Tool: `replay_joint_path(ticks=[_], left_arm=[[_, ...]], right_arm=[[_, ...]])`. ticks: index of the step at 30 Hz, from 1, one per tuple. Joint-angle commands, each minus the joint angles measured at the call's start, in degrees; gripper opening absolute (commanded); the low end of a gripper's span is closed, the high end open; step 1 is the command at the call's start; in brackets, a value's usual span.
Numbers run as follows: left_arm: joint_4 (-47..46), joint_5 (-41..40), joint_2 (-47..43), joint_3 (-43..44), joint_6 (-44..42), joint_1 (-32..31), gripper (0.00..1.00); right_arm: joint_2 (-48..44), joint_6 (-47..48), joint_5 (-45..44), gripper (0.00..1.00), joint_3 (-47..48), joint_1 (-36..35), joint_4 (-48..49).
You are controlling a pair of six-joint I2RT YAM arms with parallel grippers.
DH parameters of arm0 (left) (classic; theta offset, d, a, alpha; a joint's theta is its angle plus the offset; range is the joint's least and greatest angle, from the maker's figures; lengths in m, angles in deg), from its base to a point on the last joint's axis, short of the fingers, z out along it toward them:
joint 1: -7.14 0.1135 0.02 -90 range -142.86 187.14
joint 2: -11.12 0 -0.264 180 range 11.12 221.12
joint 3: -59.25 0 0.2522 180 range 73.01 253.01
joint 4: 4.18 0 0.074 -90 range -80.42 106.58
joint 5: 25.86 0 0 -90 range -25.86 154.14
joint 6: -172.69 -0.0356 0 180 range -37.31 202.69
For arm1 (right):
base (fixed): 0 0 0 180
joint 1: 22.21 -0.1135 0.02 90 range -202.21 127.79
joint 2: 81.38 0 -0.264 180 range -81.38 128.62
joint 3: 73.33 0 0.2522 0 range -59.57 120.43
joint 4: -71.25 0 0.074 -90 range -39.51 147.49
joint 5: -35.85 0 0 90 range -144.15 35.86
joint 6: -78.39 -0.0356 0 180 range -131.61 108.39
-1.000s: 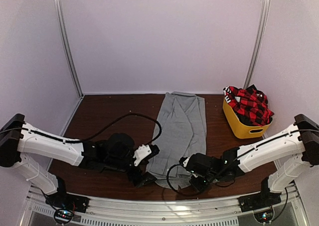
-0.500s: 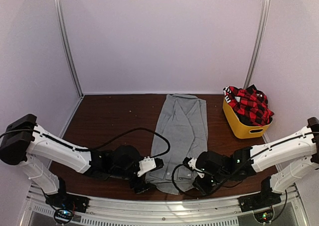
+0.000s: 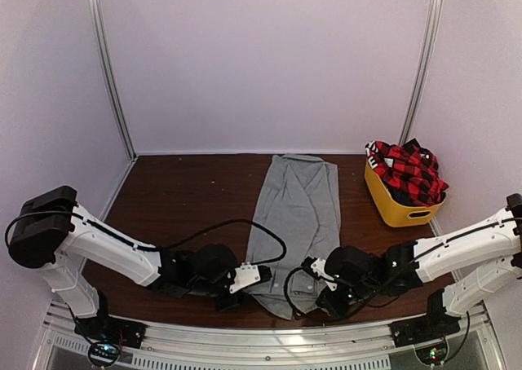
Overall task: Fold and stack the long sleeve shirts
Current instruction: Pick up the rectangle-folded shirt from the center of the board, then fold the rectangle-folded shirt at the center of the board.
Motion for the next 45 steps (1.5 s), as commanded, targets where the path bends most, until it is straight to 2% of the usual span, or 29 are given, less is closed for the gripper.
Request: replay_joint_path(ticks=[1, 4, 6, 10, 13, 18, 22, 30, 38, 45], left_arm=[[-0.83, 0.01, -0.38, 1.69, 0.65, -0.4, 0.27], [3.47, 1.5, -1.36, 2.74, 1.95, -0.9, 0.07], [5.9, 2.57, -2.52, 2.97, 2.78, -1.86, 0.0], [11.4, 3.99, -4.14, 3.26, 7.2, -5.55, 0.0], [15.03, 8.09, -5.11, 3.8, 10.46, -8.32, 0.0], [16.8, 11.29, -9.4, 4.52, 13.64, -8.17, 0.0], [17.1, 15.15, -11.67, 6.71, 11.97, -3.11, 0.0], [18.04, 22.31, -8.43, 13.17, 8.65, 11.61, 0.0], [21.21, 29.74, 2.52, 23.39, 5.83, 26.54, 0.0], [21.09, 31.29, 11.56, 29.63, 4.96, 29.63, 0.0]], right_arm=[[-0.94, -1.31, 1.38, 0.0, -1.36, 0.33, 1.62], [-1.74, -2.17, 2.56, 0.0, -1.7, 0.26, 1.32], [-2.32, -2.86, 4.2, 0.0, -2.48, -0.24, 2.3], [-3.27, -5.08, 6.03, 0.0, -3.9, -3.6, 3.79], [-5.07, -7.08, 7.8, 0.0, -3.88, -6.72, 4.45], [-8.38, -7.53, 7.15, 0.0, -1.62, -7.49, 1.56], [-9.26, -5.08, 4.48, 0.0, 2.72, -4.99, -3.32], [-4.81, 4.7, 5.52, 0.0, 12.99, 11.32, -11.43], [9.79, 18.6, 8.31, 0.01, 25.41, 26.12, -15.17], [22.72, 23.07, 12.08, 0.02, 33.94, 33.05, -14.96]])
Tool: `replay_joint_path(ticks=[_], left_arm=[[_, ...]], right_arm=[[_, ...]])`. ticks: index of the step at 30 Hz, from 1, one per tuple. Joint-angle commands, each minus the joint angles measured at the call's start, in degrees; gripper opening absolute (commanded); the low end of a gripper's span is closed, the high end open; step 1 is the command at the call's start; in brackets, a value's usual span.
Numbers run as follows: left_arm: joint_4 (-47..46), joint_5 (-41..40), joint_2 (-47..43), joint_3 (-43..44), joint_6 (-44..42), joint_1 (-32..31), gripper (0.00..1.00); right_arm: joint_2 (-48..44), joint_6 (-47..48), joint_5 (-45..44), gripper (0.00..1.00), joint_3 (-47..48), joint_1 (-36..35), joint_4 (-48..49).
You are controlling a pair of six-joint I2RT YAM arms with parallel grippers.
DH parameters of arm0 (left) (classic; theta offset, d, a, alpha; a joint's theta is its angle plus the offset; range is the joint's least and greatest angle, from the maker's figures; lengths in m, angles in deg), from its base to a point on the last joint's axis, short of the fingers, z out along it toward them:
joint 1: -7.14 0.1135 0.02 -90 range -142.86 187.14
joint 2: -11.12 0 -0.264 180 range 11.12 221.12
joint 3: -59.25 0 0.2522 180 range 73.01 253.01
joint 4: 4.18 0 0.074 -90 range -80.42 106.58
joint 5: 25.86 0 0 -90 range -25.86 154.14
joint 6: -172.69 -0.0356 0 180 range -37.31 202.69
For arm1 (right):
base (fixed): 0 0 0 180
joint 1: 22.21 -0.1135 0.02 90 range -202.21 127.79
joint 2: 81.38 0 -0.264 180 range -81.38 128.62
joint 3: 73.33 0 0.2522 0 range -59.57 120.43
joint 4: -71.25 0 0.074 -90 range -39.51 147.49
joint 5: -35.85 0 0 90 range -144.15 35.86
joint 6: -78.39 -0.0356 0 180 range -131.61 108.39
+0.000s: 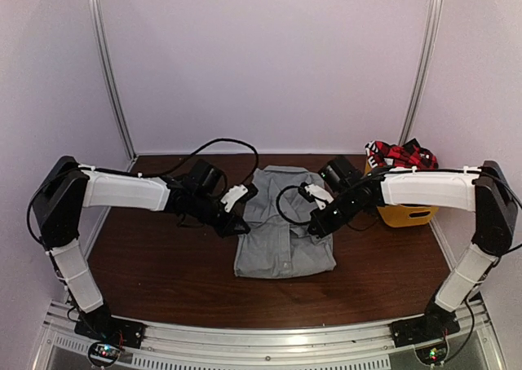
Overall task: Fold and stack the long sleeve shirts
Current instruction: Fold the rectangle-folded shirt at the center of the board.
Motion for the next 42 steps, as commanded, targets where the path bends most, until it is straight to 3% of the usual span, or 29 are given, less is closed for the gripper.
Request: replay_joint_path(ticks=[1, 9, 18, 21, 26, 33, 38, 42], left_arm=[[0.92, 2.18, 4.49, 4.15, -1.57, 1.21, 0.0], [0.93, 1.1, 11.38, 10.03, -0.78, 3.48, 0.0], [1.3, 0.48, 15.62, 16.04, -0.68, 4.2, 0.0], [3.4, -1.16, 17.89, 18.89, -0.78, 4.34, 0.0], [3.54, -3.06, 19.87, 19.93, 0.5, 4.72, 0.05], [0.81, -3.96, 20.19, 19.84, 2.56, 4.91, 0.16], [-0.68, -4.36, 20.1, 19.59, 3.96, 4.91, 0.21], [-1.93, -4.21, 19.57, 19.12, 4.83, 4.91, 0.22]], right_arm=[[5.69, 4.75, 1.4, 0.02, 4.33, 3.74, -2.97], [9.03, 5.79, 0.55, 0.03, 8.14, 5.77, -4.73], [9.35, 6.74, 0.94, 0.12, 11.51, 8.25, -6.56], [10.11, 6.58, 0.89, 0.18, 11.84, 9.26, -6.41], [9.11, 3.99, -0.72, 0.42, 11.14, 11.19, -4.6], [3.28, -1.69, -3.0, 0.57, 6.65, 12.45, -0.61], [-3.46, -5.21, 1.27, 0.72, -0.67, 12.39, 5.52], [-5.96, -7.19, 4.36, 0.78, -6.0, 12.28, 10.39]])
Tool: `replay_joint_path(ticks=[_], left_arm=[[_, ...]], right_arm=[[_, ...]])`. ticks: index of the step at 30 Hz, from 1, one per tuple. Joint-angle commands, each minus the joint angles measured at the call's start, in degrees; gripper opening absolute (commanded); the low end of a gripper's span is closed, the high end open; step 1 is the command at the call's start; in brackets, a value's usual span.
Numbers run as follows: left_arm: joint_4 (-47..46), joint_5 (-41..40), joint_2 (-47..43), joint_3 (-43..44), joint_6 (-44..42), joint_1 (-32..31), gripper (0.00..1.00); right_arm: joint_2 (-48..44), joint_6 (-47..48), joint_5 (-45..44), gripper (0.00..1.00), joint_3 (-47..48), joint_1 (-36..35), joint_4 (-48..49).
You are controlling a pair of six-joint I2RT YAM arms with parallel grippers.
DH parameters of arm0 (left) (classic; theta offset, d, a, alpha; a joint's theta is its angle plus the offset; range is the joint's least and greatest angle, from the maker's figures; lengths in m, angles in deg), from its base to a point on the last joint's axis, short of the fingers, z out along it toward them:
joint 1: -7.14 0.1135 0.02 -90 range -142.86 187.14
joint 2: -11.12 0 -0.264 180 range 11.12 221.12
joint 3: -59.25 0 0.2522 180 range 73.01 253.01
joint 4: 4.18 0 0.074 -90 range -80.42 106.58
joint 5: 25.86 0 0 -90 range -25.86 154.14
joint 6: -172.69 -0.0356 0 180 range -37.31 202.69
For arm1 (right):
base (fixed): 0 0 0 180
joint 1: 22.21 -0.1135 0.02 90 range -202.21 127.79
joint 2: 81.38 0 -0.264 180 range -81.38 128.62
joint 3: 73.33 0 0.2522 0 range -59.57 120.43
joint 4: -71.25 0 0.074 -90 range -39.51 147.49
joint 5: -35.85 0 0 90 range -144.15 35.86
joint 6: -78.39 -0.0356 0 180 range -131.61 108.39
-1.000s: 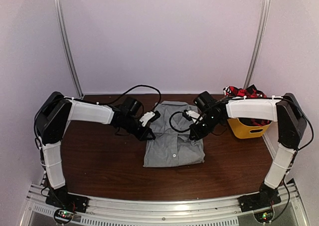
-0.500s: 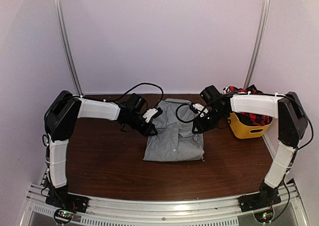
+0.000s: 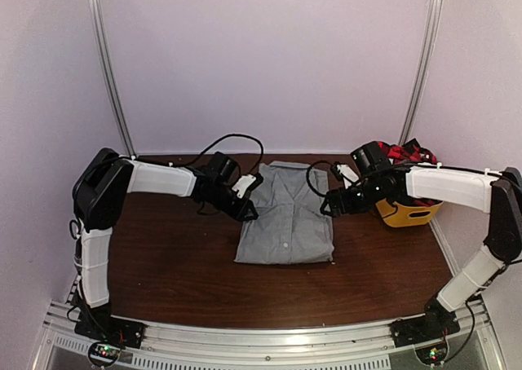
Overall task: Fold and stack the long sleeve shirts
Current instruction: Fold the rectangle-folded shirt at the center of the board, then smooth out the 2/3-rectangle-folded shirt at the center of the board.
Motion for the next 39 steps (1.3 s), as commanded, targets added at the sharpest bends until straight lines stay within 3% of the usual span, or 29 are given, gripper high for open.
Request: replay_joint_path(ticks=[1, 12, 18, 24, 32, 39], left_arm=[[-3.95, -0.4, 0.08, 0.27, 1.79, 0.52, 0.22], [-4.49, -4.89, 0.13, 0.16, 4.0, 0.52, 0.22], [-6.44, -8.19, -0.66, -1.72, 6.21, 0.52, 0.23], [-17.7, -11.24, -9.65, -10.95, 10.38, 0.43, 0.26], [-30.99, -3.6, -19.44, -25.0, 15.04, -1.5, 0.29], [-40.27, 2.06, -16.07, -29.75, 20.95, -5.23, 0.29]], right_arm=[[-1.82, -3.43, 3.21, 0.78, -4.66, 0.02, 7.14], [5.1, -7.35, 6.07, 0.67, -7.14, 0.02, 15.76], [7.93, -6.78, 1.4, 0.62, -7.5, 0.02, 14.13], [0.1, -7.03, -2.81, 0.59, -10.17, -0.98, 13.7], [-10.07, -8.56, -1.05, 0.58, -14.15, -8.76, 15.6], [-7.01, -11.79, 6.3, 0.52, -20.02, -12.78, 25.14]])
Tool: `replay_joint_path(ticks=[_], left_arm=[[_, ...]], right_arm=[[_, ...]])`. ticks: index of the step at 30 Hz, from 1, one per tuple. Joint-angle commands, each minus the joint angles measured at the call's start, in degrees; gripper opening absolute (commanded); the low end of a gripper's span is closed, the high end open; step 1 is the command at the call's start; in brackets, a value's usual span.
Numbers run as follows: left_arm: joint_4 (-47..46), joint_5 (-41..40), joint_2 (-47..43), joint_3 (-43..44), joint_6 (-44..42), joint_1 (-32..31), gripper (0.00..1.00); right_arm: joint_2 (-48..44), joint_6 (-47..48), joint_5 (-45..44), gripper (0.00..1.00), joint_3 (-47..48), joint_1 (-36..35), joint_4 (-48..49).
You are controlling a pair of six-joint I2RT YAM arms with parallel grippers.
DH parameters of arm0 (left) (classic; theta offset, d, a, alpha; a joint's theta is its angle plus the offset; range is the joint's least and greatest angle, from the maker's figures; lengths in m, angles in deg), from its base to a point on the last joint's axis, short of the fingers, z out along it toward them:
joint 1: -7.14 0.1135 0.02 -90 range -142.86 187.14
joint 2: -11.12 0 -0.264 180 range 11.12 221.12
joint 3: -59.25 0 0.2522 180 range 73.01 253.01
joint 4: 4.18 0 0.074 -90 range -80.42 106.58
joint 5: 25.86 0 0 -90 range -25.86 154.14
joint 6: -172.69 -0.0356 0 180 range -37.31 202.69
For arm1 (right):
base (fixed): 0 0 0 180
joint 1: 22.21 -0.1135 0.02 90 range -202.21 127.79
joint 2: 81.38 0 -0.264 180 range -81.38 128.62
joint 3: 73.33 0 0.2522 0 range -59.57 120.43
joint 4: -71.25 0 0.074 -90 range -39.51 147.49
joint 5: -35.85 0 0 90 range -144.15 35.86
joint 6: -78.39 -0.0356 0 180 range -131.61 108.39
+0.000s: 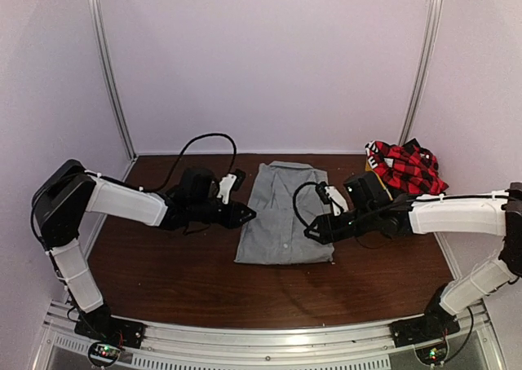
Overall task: Fold and stack the long sleeve shirts
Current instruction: Smooth out the 2/3-rectangle-folded shirt at the center of the board.
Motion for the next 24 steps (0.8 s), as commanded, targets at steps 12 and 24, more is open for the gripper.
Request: replay_joint_path(ticks=[12, 24], left_arm=[[-9.47, -3.57, 9.92, -5.15, 7.28, -7.47, 0.18], [-10.87, -8.36, 7.22, -11.84, 7.58, -8.16, 0.13]], right_arm=[[11.11, -2.69, 2.06, 0.51, -13.06, -0.82, 14.46], [3.04, 1.4, -6.32, 0.76, -9.25, -0.43, 2.65]])
